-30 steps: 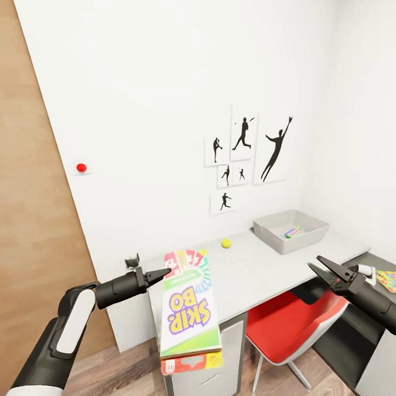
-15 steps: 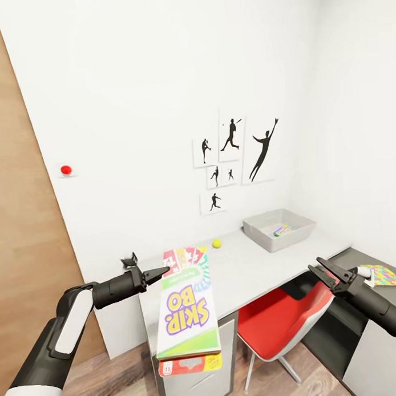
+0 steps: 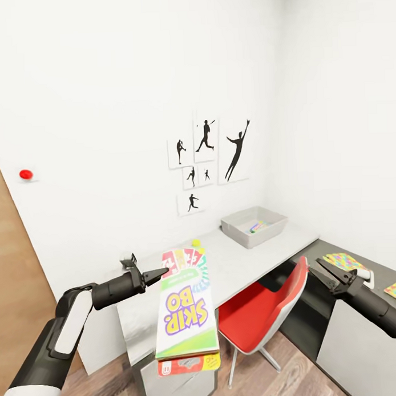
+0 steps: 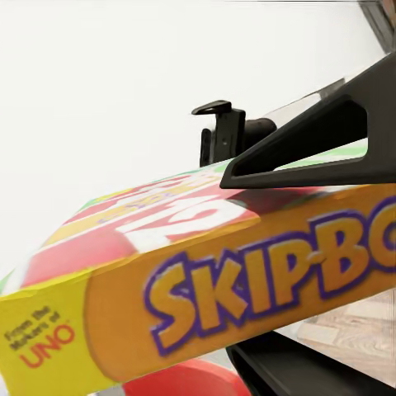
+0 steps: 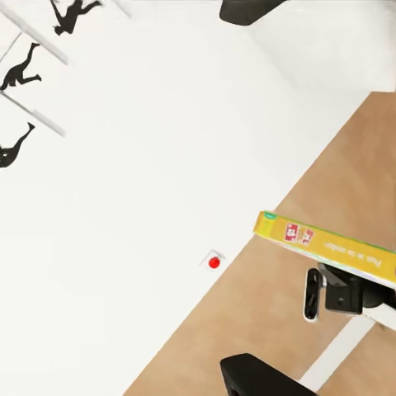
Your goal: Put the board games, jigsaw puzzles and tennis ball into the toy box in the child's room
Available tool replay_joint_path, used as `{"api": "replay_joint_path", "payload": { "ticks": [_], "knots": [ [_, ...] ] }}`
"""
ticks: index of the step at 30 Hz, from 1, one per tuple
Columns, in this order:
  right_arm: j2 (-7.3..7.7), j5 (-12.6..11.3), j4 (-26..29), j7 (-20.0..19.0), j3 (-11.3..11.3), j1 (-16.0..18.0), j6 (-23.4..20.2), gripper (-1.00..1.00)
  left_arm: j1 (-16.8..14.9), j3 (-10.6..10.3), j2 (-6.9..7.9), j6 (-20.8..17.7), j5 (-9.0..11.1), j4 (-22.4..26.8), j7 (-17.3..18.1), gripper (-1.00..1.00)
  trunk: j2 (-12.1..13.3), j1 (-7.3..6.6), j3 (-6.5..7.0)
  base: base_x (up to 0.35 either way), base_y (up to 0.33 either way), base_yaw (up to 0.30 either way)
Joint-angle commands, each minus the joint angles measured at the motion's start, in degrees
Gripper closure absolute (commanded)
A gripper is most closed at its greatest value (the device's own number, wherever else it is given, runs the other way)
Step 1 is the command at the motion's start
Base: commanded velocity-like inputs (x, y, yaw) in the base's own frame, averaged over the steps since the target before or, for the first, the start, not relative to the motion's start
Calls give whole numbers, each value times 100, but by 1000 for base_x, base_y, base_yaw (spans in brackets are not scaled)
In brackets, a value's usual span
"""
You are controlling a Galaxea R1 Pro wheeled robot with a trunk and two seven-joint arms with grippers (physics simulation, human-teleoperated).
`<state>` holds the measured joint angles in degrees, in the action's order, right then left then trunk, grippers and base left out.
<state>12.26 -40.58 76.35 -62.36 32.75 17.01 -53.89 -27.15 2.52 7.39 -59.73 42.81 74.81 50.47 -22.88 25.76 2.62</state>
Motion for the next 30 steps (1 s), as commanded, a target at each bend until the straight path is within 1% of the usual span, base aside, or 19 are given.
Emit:
{"api": "replay_joint_path", "payload": {
  "ticks": [1,9,16,17,20,21,22,23,24,25,26,27,28,29,30],
  "knots": [
    [-1,0,-11,-14,3,4,-25,-100,-1,7,3,-22,-11,-7,31,100,-4,2,-2,0,0,-277],
    [4,3,-28,-7,11,4,-18,-100,0,12,2,-3,-19,-25,-19,100,-4,2,-2,0,0,-277],
    [-7,5,-28,-32,262,4,-21,-100,-1,34,-1,5,-12,-28,-88,100,-4,2,-2,0,-33,-274],
    [-8,5,-28,-31,289,4,-23,-100,-29,67,-2,10,0,-10,-127,100,-4,2,-2,0,-191,-180],
    [-11,9,-27,-26,315,4,-24,-100,-351,128,-32,7,27,-3,-233,100,-4,2,-2,0,-184,-94],
    [-21,17,-26,-9,311,4,-21,-100,-606,134,-54,9,35,-100,-340,100,-4,2,-2,0,-97,-47],
    [-34,23,-23,1,297,4,-18,-100,-852,134,-109,9,46,-284,-490,100,-4,2,-2,0,-62,-30],
    [-43,26,-22,7,289,4,-16,-100,-970,134,-152,10,51,-385,-570,100,-4,2,-2,0,-50,-24],
    [-57,35,-19,21,268,6,-13,-100,-1218,135,-269,11,57,-611,-732,100,-4,2,-2,0,-32,-15],
    [-64,39,-18,33,252,6,-12,-100,-1356,136,-340,12,58,-729,-814,100,-4,2,-2,0,-25,-12],
    [-73,46,-17,76,208,4,-10,-100,-1633,139,-489,16,54,-976,-989,100,-4,2,-2,0,-16,-8],
    [-70,47,-18,107,178,9,-15,-100,-1768,140,-564,19,50,-1110,-1085,100,-4,2,-2,0,-13,-6],
    [-31,45,-11,255,90,46,-43,-100,-2142,144,-767,40,38,-1536,-1433,100,-4,2,-2,0,-7,-3],
    [-12,42,5,398,48,122,-61,-100,-2364,157,-881,57,34,-1806,-1712,100,-4,2,-2,0,-4,-2],
    [-2,35,17,571,14,259,-80,-100,-2550,168,-960,70,31,-2011,-2010,100,-4,2,-2,0,-3,-1]
  ]
}}
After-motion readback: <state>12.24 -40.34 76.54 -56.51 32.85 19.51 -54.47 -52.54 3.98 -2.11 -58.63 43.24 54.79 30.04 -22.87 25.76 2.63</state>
